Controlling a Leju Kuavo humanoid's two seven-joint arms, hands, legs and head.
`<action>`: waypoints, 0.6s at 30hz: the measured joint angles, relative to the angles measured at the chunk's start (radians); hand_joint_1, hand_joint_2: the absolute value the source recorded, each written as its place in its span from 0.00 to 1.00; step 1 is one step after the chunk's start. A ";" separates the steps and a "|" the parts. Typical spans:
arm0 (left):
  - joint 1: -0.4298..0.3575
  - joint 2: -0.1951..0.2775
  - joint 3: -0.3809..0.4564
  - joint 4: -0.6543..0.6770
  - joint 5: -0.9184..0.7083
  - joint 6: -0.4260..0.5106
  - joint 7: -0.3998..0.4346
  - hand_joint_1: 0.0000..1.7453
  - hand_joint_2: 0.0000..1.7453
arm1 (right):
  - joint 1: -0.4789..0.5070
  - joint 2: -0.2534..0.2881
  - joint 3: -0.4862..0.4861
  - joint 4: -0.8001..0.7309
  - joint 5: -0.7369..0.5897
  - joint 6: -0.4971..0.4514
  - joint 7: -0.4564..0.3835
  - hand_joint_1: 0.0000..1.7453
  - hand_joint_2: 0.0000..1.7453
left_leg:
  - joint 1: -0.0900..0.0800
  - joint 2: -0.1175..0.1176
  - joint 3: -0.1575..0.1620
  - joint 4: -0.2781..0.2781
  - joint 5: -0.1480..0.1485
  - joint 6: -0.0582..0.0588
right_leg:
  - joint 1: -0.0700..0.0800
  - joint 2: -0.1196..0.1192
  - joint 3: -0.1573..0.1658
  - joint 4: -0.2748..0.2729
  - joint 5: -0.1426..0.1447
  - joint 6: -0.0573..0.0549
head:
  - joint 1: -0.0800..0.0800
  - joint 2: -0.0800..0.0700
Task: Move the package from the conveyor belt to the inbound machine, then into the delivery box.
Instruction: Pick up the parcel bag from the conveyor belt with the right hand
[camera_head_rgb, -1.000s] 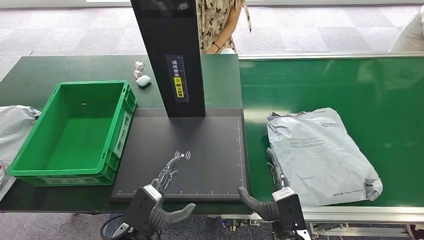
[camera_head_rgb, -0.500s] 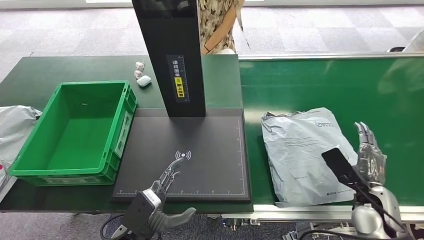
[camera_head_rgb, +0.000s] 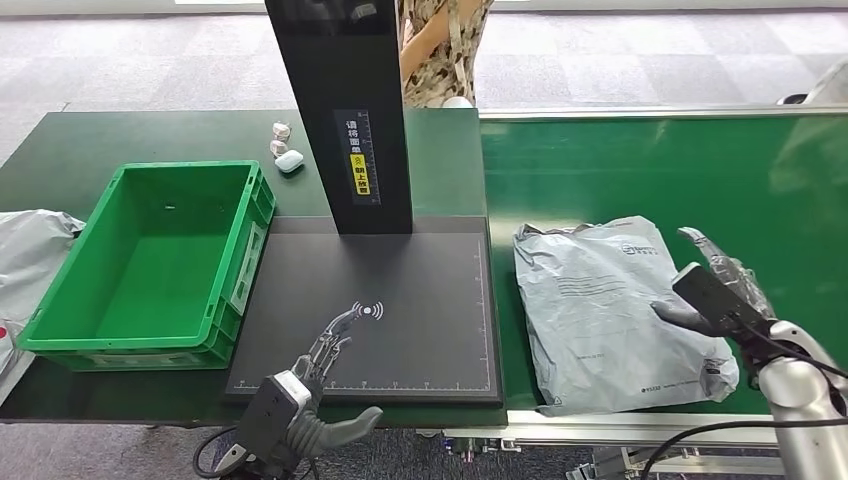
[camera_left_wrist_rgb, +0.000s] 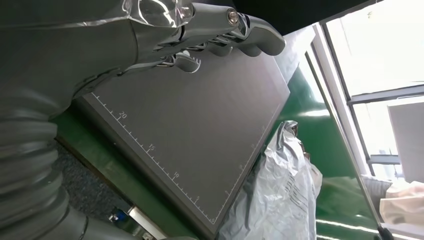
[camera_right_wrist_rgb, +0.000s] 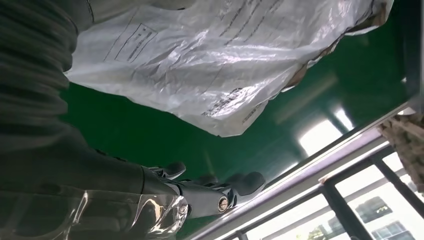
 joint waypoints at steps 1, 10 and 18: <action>0.000 0.000 0.000 0.001 0.000 -0.002 0.000 0.00 1.00 | 0.000 -0.004 0.010 0.002 -0.014 0.020 -0.002 0.00 1.00 | 0.000 0.000 0.000 0.000 0.000 0.000 | 0.000 0.000 0.000 0.000 0.000 0.000 | 0.000 0.000; -0.005 0.000 0.004 0.015 0.009 -0.025 -0.002 0.00 1.00 | -0.001 -0.060 0.125 0.008 -0.028 0.221 0.099 0.00 1.00 | -0.001 0.000 0.000 0.000 0.000 0.000 | -0.001 0.000 0.000 0.000 0.000 0.000 | 0.000 0.000; -0.038 0.002 0.005 0.027 0.029 -0.050 0.019 0.00 1.00 | -0.046 -0.153 0.276 0.023 0.015 0.364 0.299 0.00 1.00 | -0.001 0.000 0.000 0.000 0.000 0.000 | -0.001 -0.001 0.000 0.000 0.000 0.000 | 0.000 0.000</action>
